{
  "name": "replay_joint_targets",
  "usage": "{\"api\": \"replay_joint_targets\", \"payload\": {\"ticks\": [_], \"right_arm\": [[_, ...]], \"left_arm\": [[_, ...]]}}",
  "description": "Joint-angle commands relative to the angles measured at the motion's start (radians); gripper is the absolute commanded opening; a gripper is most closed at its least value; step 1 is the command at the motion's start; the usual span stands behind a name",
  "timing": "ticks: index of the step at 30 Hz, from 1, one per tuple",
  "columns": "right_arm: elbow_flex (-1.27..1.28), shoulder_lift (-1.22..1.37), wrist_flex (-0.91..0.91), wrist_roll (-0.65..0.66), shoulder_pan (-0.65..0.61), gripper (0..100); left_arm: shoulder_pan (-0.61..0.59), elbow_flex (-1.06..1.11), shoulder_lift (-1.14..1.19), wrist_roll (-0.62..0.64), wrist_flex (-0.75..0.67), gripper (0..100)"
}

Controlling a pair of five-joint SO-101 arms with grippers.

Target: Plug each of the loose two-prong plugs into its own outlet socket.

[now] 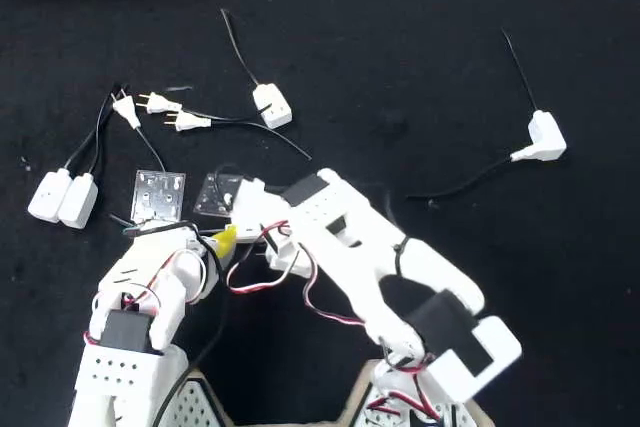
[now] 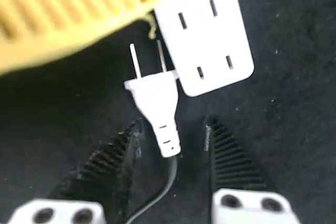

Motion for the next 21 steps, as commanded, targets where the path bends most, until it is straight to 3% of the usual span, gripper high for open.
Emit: {"api": "replay_joint_targets", "payload": {"ticks": [1, 4, 7, 15, 21], "right_arm": [[-0.064, 0.015, -0.018, 0.009, 0.012, 17.2], [-0.071, 0.013, -0.018, 0.009, 0.005, 14.0], [-0.082, -0.005, -0.017, 0.002, 0.008, 0.4], [-0.088, -0.239, 0.150, 0.008, 0.112, 1.0], [-0.151, -0.495, 0.290, 0.074, 0.284, 1.0]], "left_arm": [[0.008, -0.013, -0.008, -0.003, -0.014, 27], [0.008, -0.013, -0.008, -0.003, -0.014, 27], [0.008, -0.013, -0.008, -0.003, -0.014, 27], [0.008, -0.013, -0.008, -0.005, -0.014, 27], [0.008, -0.013, -0.008, -0.005, -0.015, 27]]}}
